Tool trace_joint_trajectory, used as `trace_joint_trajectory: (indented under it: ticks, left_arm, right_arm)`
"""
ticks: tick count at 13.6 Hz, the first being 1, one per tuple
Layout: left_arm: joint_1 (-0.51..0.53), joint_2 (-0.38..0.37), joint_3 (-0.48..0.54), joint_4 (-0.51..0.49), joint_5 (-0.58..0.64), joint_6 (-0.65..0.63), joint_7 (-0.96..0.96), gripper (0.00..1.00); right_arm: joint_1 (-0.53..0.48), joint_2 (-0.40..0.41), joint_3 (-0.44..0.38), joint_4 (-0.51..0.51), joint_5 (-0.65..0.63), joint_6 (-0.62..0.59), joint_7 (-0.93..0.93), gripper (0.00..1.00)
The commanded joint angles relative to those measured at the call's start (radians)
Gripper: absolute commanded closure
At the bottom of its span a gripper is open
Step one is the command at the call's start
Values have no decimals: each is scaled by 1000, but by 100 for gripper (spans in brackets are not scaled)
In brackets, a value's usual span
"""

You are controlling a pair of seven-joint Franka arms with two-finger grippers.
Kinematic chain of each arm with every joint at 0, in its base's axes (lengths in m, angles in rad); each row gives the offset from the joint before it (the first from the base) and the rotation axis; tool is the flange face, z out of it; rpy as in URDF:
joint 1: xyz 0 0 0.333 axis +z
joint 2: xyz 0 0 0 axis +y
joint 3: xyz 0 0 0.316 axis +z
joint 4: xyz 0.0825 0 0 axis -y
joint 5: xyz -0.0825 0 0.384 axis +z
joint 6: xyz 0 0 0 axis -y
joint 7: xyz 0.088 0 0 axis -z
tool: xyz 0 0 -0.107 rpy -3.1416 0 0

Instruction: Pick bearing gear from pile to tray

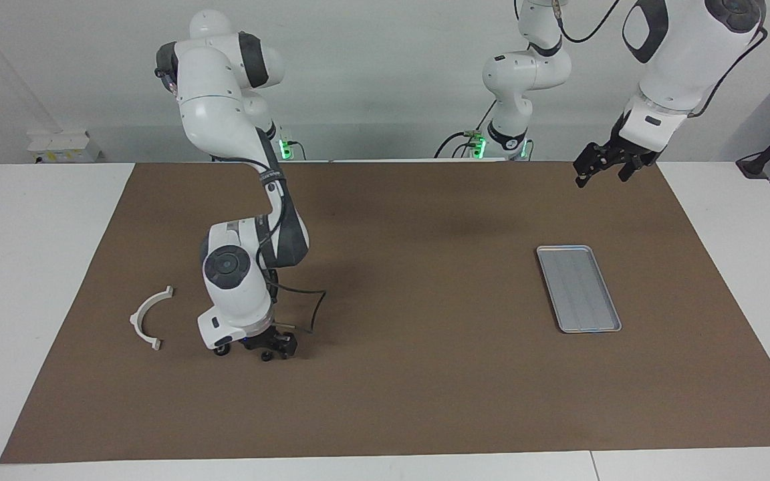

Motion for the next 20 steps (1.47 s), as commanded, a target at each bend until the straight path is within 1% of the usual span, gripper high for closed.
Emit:
trace_joint_trajectory:
  ticks: [1, 4, 7, 8, 9, 10, 12, 14, 15, 17, 18, 19, 20]
  left_arm:
    - [3, -15, 0, -7, -17, -14, 8, 0]
    - [3, -15, 0, -7, -17, -12, 8, 0]
    - [3, -15, 2, -7, -17, -12, 8, 0]
    - [3, -15, 0, -7, -17, -12, 8, 0]
    - [3, -15, 0, -7, -17, -12, 8, 0]
    - [3, -15, 2, -7, -17, -12, 8, 0]
    - [3, -16, 0, -7, -17, -12, 8, 0]
    - [3, -15, 2, -7, -17, -12, 8, 0]
    - [3, -16, 2, -7, -17, -12, 8, 0]
    - [3, -15, 2, -7, -17, -14, 8, 0]
    - [3, -15, 0, -7, -17, -12, 8, 0]
    - [3, -15, 2, -7, -17, -12, 8, 0]
    - [3, -15, 2, -7, -17, -12, 8, 0]
  right_arm:
    - [-9, -3, 7, -15, -2, 25, 18, 21]
    - [-11, -3, 7, -11, -2, 25, 18, 31]
    - [-11, 8, 7, -8, -2, 28, 18, 34]
    - [-14, 8, 7, -7, -2, 57, 18, 35]
    - [-14, 7, 7, -8, 0, 78, 18, 39]
    - [-16, 8, 7, -8, -2, 81, 18, 44]
    - [-14, 8, 7, -8, 1, 83, 19, 60]
    - [-16, 7, 7, -13, 7, 86, 21, 68]
    - [-17, 7, 7, -15, 11, 88, 22, 75]
    - [-19, 7, 7, -19, 12, 89, 24, 83]
    - [-19, 7, 7, -25, 12, 91, 24, 90]
    - [-19, 5, 7, -25, 12, 89, 24, 100]
    - [-19, 5, 7, -25, 11, 88, 22, 100]
